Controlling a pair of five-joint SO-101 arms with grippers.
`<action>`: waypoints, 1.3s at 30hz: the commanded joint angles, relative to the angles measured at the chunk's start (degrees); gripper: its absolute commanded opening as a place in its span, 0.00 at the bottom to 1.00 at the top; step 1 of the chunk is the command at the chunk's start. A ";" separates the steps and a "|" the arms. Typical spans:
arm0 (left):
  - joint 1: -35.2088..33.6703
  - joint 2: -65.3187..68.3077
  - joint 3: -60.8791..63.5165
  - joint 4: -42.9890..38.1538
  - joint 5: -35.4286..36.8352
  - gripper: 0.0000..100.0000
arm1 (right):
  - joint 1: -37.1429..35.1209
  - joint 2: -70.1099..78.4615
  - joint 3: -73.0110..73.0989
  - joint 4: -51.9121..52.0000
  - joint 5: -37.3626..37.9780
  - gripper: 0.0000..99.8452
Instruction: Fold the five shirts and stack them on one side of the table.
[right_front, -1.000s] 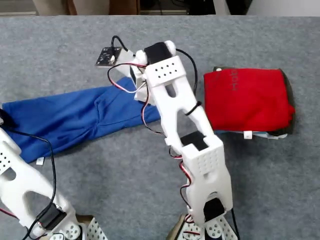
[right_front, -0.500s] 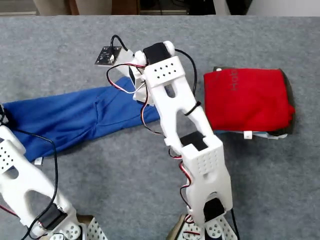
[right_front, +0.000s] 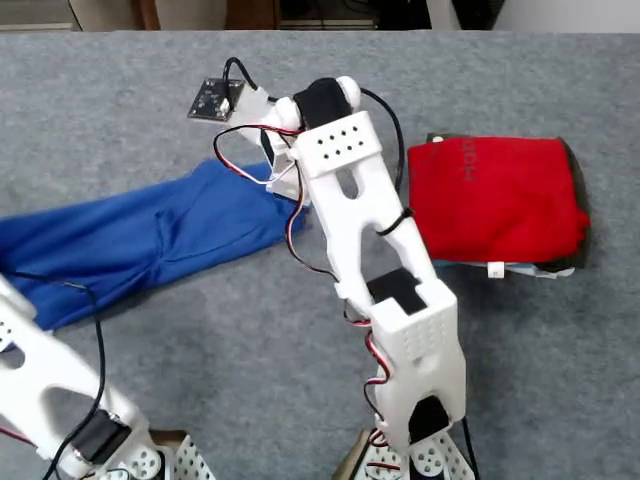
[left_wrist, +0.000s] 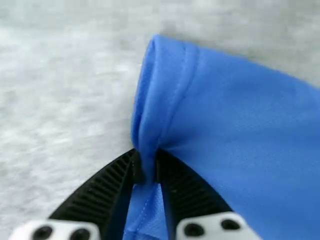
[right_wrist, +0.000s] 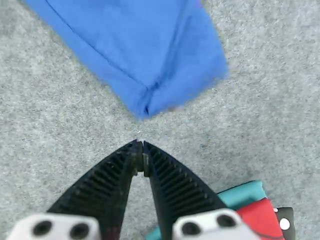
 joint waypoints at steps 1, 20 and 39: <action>-6.24 -0.31 -4.13 0.53 0.62 0.02 | -0.57 -4.53 -0.04 0.88 -0.62 0.00; 5.98 -31.52 17.05 0.70 10.37 0.02 | 6.55 0.57 2.86 -14.86 -12.75 0.00; 52.13 -55.87 44.92 0.44 22.86 0.02 | 12.18 14.02 10.42 -40.53 -23.65 0.00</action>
